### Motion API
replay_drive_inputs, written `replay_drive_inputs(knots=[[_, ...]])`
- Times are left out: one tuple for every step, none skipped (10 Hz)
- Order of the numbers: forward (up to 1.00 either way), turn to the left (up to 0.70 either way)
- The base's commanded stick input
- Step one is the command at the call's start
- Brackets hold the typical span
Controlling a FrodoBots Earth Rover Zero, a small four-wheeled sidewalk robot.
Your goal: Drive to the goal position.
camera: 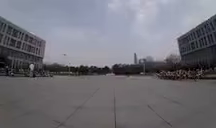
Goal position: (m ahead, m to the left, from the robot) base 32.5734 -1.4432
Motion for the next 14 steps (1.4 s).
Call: replay_drive_inputs(knots=[[0.85, 0.0], [0.85, 0.0], [0.85, 0.0], [0.85, 0.0], [0.85, 0.0], [0.85, 0.0], [0.85, 0.0], [0.85, 0.0], [0.85, 0.0], [0.85, 0.0], [0.85, 0.0], [0.85, 0.0], [0.85, 0.0], [0.85, 0.0]])
